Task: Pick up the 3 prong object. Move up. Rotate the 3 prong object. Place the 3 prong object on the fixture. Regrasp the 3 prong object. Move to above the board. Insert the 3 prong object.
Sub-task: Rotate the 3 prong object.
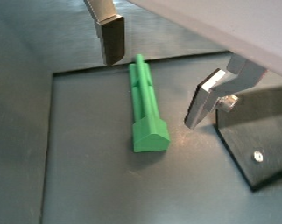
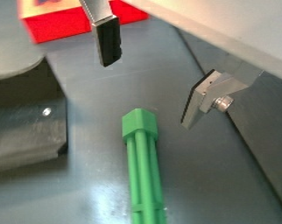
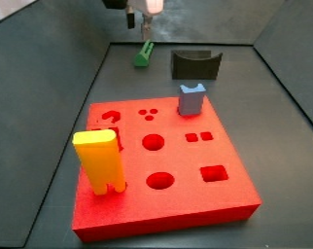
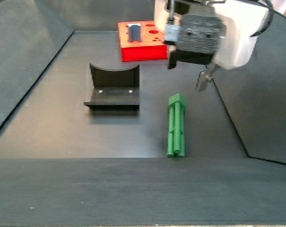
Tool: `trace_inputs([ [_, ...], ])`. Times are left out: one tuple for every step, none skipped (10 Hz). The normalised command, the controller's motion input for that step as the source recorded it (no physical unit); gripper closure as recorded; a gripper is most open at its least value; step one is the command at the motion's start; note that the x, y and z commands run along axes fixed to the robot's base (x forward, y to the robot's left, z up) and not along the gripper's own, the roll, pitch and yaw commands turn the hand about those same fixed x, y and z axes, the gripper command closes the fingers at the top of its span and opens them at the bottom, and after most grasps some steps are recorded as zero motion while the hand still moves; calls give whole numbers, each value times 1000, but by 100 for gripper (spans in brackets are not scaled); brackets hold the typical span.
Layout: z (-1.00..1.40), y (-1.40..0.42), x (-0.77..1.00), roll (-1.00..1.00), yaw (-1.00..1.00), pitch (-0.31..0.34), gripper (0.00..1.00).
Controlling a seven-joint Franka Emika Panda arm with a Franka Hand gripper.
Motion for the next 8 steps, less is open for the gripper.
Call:
trace_inputs([
  [-31,3,34,3,1000,-13,0],
  [-31,3,34,3,1000,-14,0],
  [-31,3,34,3,1000,-16,0],
  [-31,3,34,3,1000,-17,0],
  [-31,3,34,4,1000,-19,0],
  [-31,3,34,4,1000,-21,0],
  [-31,3,33,5,1000,-24,0],
  [-31,3,33,5,1000,-26,0],
])
